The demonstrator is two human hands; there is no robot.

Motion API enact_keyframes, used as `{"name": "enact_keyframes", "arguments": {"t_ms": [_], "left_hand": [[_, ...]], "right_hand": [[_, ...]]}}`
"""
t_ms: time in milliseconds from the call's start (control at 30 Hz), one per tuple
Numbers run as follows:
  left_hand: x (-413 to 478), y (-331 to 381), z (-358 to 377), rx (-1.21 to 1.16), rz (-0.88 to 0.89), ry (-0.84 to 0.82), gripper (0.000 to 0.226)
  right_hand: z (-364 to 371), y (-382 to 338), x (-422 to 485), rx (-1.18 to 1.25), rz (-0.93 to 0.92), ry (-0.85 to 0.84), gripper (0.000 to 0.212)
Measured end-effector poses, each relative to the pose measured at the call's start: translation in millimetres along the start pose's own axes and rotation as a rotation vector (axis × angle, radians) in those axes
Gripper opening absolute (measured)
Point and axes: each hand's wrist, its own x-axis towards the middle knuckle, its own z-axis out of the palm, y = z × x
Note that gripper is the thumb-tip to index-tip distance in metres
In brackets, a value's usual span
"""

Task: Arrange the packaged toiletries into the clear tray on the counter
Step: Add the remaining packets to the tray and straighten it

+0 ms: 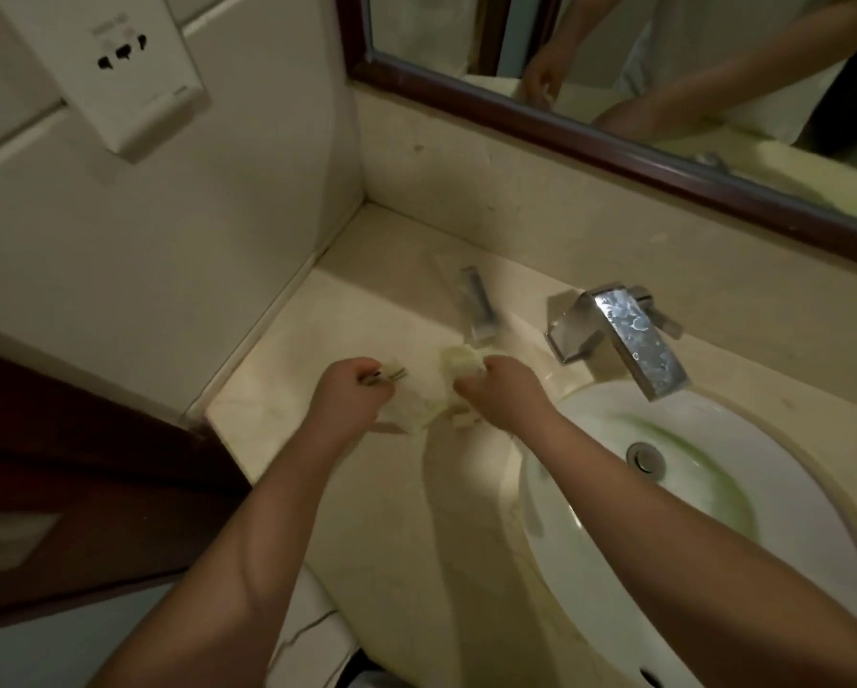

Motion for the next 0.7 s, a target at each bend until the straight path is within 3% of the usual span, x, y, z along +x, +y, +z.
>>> {"name": "enact_keyframes", "arguments": {"t_ms": [133,233,333,433,700], "left_hand": [[4,8,-2,-0.187,0.008,-0.037,0.037],[-2,15,-3,-0.270,-0.004,-0.033,0.040],[-7,22,-7,-0.346,-0.013,-0.028,0.041],[-10,24,-13,-0.355,0.003,-0.039,0.045],[-16,33,-7,-0.441,-0.056,-0.023,0.051]], "right_hand": [[-29,-20,40,0.085,-0.045,0.314,0.036],[-35,-25,67,0.049,-0.001,0.255,0.023],[-22,-20,78,-0.052,0.005,0.204,0.030],[-15,-18,77,0.065,0.007,0.223,0.029],[-22,21,6,0.289,0.065,0.069,0.038]]}}
